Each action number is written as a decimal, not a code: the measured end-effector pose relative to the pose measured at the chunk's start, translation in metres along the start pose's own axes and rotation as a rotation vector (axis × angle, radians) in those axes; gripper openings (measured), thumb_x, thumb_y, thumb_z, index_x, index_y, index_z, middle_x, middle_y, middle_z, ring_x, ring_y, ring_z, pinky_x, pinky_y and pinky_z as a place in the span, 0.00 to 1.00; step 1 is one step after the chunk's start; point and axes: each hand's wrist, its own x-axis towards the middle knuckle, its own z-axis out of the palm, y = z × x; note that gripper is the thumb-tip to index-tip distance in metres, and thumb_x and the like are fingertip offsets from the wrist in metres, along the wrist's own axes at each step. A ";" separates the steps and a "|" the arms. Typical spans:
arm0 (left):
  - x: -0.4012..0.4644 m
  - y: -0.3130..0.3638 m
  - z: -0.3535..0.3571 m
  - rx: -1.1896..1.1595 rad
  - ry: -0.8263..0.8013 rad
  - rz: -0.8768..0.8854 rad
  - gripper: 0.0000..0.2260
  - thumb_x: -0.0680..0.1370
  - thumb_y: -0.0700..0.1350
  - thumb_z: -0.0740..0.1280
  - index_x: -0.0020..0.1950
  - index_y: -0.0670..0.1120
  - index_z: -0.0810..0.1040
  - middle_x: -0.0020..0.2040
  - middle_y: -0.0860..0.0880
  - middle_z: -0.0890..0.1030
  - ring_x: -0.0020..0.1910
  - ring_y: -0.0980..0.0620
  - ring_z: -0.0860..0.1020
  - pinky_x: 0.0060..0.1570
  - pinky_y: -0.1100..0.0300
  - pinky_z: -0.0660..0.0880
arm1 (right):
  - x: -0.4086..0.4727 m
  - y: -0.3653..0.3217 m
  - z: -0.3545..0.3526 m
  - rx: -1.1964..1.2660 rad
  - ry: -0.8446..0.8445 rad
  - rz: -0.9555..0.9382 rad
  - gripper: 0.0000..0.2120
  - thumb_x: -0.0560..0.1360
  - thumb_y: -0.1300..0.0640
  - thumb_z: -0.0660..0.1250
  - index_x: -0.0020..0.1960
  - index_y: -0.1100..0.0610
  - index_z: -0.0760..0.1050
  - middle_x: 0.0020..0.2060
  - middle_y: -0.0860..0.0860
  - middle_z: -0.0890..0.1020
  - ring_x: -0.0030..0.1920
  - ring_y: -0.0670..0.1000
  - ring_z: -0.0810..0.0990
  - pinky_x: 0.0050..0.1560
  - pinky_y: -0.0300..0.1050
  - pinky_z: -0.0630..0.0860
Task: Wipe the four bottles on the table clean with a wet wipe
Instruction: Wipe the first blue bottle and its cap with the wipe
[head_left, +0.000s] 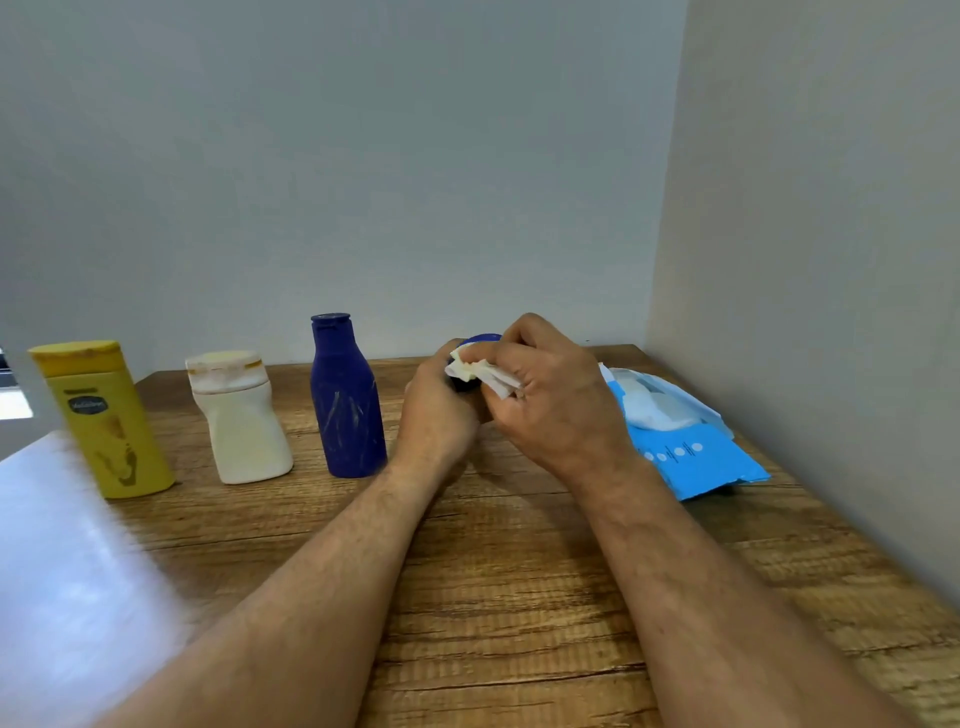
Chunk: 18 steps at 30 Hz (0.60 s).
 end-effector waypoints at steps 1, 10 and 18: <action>0.000 -0.001 0.000 0.020 0.000 0.009 0.12 0.77 0.35 0.68 0.47 0.54 0.80 0.40 0.53 0.84 0.40 0.63 0.81 0.37 0.69 0.75 | 0.001 0.000 0.000 -0.009 0.011 0.008 0.11 0.74 0.55 0.69 0.55 0.52 0.84 0.41 0.48 0.75 0.40 0.49 0.77 0.39 0.42 0.77; -0.001 0.001 -0.004 -0.131 -0.039 -0.044 0.15 0.78 0.32 0.69 0.60 0.46 0.81 0.50 0.49 0.86 0.48 0.54 0.84 0.40 0.67 0.79 | 0.001 0.005 -0.005 -0.006 0.087 0.075 0.10 0.71 0.58 0.71 0.52 0.56 0.85 0.41 0.48 0.78 0.39 0.47 0.78 0.38 0.46 0.79; -0.003 0.006 -0.003 -0.072 -0.052 -0.022 0.12 0.78 0.32 0.67 0.54 0.48 0.81 0.45 0.51 0.84 0.43 0.63 0.83 0.36 0.71 0.76 | 0.002 0.003 -0.005 -0.011 0.079 0.049 0.13 0.73 0.53 0.68 0.55 0.53 0.85 0.40 0.47 0.76 0.40 0.47 0.77 0.38 0.47 0.78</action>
